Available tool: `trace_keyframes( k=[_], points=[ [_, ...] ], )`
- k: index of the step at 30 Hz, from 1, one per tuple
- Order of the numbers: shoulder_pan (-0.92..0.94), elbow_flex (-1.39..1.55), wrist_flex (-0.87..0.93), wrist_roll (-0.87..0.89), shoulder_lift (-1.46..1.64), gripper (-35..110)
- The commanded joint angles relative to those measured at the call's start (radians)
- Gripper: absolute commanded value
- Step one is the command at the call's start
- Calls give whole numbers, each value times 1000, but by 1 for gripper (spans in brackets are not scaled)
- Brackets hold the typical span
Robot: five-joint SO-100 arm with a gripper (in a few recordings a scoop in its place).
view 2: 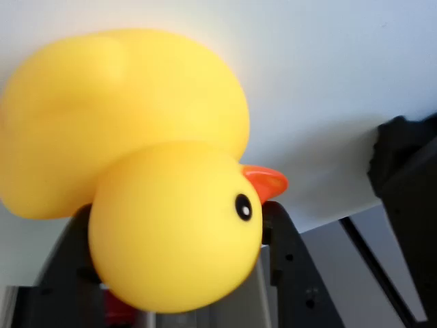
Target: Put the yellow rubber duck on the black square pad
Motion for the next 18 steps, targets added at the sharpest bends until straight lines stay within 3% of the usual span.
trace_keyframes(
  k=[1,18],
  points=[
    [5,0,17,-11,31,14],
    [15,-284,35,-2,35,14]
  ],
)
